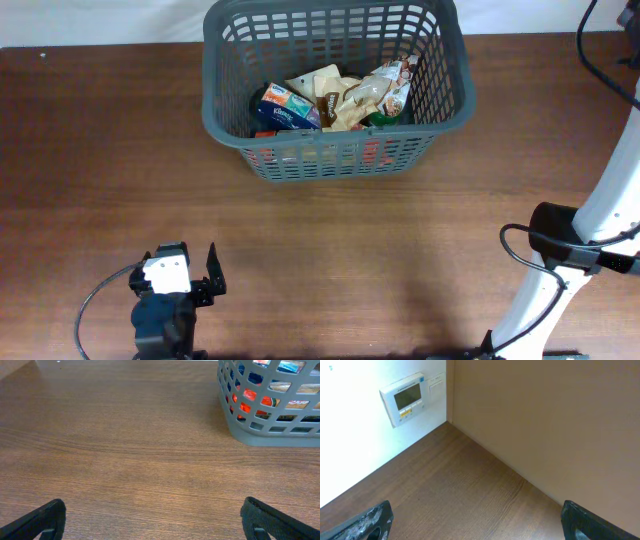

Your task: Pack container

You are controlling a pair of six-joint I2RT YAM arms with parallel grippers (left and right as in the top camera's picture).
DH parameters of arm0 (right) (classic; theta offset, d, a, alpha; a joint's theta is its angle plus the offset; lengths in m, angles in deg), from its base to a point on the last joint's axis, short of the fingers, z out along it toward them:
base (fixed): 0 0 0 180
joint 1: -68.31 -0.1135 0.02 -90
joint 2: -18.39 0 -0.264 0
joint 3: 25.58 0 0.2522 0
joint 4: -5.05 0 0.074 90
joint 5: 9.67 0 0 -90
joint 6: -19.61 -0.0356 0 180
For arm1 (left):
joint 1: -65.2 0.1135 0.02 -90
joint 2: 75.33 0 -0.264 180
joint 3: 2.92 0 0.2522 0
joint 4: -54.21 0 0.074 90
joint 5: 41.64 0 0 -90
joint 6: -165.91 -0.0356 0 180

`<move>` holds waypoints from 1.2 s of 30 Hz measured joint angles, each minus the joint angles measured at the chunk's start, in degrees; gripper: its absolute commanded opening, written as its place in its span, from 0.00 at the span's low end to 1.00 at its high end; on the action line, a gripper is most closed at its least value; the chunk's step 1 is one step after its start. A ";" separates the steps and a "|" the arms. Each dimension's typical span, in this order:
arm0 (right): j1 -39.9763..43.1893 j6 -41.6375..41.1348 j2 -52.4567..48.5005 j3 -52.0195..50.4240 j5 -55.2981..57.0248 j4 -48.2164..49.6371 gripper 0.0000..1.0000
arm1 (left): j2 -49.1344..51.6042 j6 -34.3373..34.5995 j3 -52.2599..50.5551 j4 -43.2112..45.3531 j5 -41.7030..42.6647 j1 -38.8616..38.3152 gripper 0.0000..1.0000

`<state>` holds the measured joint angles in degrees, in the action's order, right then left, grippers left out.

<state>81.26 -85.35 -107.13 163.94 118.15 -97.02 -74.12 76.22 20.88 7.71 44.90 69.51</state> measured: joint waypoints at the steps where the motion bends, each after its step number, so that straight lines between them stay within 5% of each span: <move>1: 0.00 -0.04 0.00 0.00 0.00 0.00 0.99 | 0.00 -0.02 0.00 0.00 0.00 0.00 0.99; 18: -0.24 0.00 1.92 -0.15 -0.04 -0.02 0.99 | 0.00 -0.02 0.00 0.00 0.00 0.00 0.99; 36: -16.79 -0.07 28.61 0.33 -0.02 0.00 0.99 | -0.02 0.00 0.00 0.00 -0.02 0.00 0.99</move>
<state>64.47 -85.42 -78.51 164.27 118.13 -97.02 -74.14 76.22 20.88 7.71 44.88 69.51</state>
